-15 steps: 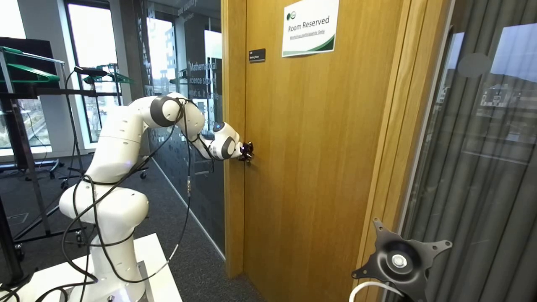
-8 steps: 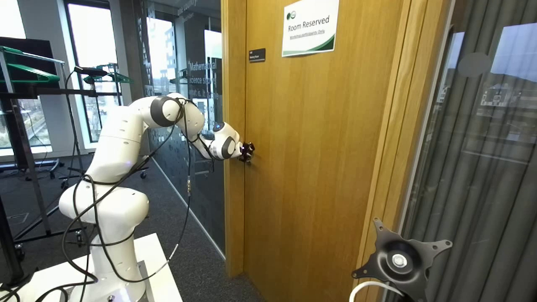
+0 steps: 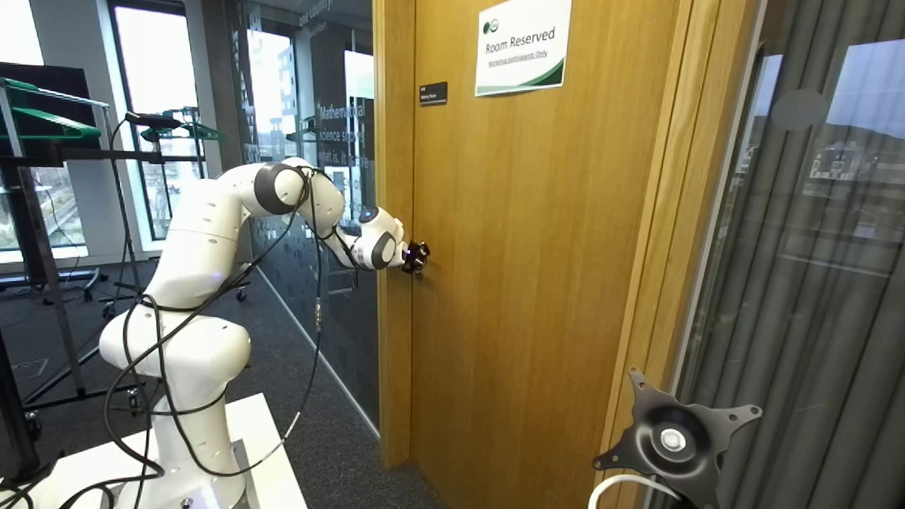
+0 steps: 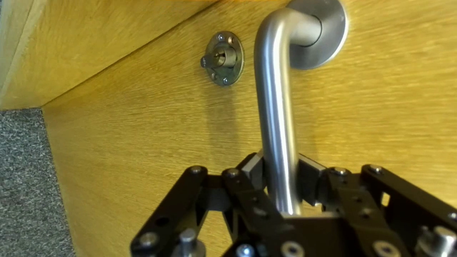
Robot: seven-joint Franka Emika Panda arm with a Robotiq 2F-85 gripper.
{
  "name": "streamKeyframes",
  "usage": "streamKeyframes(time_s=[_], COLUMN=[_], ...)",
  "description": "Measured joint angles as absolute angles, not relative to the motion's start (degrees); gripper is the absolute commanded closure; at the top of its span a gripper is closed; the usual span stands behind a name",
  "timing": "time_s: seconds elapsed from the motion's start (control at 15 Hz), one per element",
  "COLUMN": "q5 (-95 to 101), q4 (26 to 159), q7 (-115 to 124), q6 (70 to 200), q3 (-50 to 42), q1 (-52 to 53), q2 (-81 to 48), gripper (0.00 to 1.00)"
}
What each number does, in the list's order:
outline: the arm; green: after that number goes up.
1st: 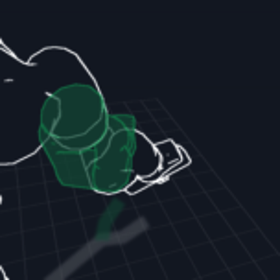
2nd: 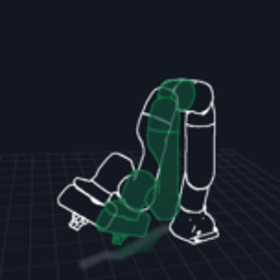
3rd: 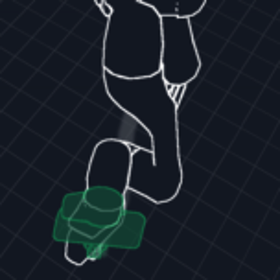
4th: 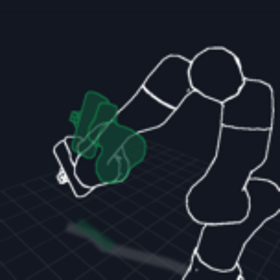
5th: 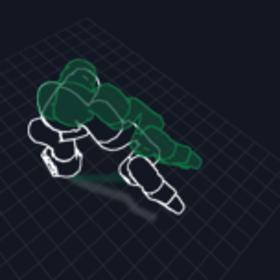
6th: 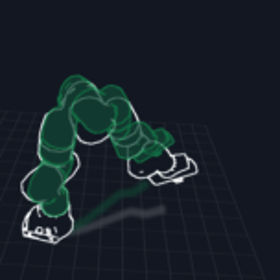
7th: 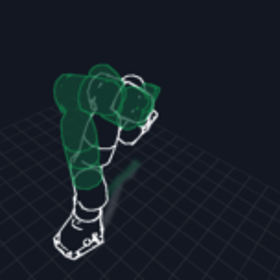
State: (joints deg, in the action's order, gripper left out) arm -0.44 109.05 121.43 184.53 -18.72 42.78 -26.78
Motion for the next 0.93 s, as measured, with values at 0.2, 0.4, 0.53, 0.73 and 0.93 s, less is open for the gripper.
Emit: streamKeyframes(time_s=[0.2, 0.4, 0.53, 0.73, 0.93], q5=[-3.9, -6.5, -7.9, -9.7, -9.8], q4=[108.9, 108.7, 108.7, 108.6, 108.3], q7=[122.4, 122.7, 122.7, 122.7, 122.1], q6=[184.8, 185.3, 185.8, 186.6, 187.0], q3=[-15.5, -12.5, -10.8, -7.3, -5.2], q1=[40.4, 38.0, 36.6, 33.8, 32.0], q2=[-26.8, -26.9, -27.0, -27.2, -27.6], gripper=[0.98, 0.98, 0.98, 0.98, 0.98])
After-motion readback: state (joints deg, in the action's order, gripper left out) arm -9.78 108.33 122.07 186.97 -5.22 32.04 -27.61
